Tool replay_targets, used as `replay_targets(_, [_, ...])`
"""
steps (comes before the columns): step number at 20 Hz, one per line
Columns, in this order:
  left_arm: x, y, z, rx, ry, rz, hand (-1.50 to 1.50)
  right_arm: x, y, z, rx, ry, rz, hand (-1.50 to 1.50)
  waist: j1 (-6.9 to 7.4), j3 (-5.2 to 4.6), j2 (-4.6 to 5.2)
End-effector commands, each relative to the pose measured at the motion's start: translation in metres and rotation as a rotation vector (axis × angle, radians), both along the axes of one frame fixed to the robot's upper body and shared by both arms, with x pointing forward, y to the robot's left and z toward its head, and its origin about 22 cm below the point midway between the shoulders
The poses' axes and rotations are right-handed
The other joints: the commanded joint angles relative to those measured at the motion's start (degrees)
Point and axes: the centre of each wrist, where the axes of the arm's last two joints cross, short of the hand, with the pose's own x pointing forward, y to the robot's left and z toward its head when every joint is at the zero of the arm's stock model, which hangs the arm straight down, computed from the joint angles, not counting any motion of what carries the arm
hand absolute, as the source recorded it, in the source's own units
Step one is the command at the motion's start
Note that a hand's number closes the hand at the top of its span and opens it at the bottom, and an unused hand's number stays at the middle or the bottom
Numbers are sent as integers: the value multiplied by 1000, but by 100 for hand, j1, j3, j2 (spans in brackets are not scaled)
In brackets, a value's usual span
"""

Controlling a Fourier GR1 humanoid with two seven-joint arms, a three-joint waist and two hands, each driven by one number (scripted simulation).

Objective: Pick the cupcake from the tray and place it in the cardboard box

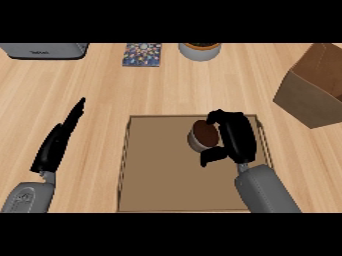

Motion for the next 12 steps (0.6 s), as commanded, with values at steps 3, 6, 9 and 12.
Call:
replay_targets(3, [6,-1,8,8,-21,-30,0,50,-43,18,-43,320,-471,150,224,12,194])
replay_targets(6, [9,-5,11,18,-35,-51,0,86,-39,57,-90,371,-648,150,391,36,178])
replay_targets(9, [13,-14,8,14,-19,-57,0,116,-10,100,-159,352,-765,150,392,55,171])
replay_targets(12, [14,-9,14,-18,-25,-70,0,137,20,152,-182,299,-857,150,403,61,139])
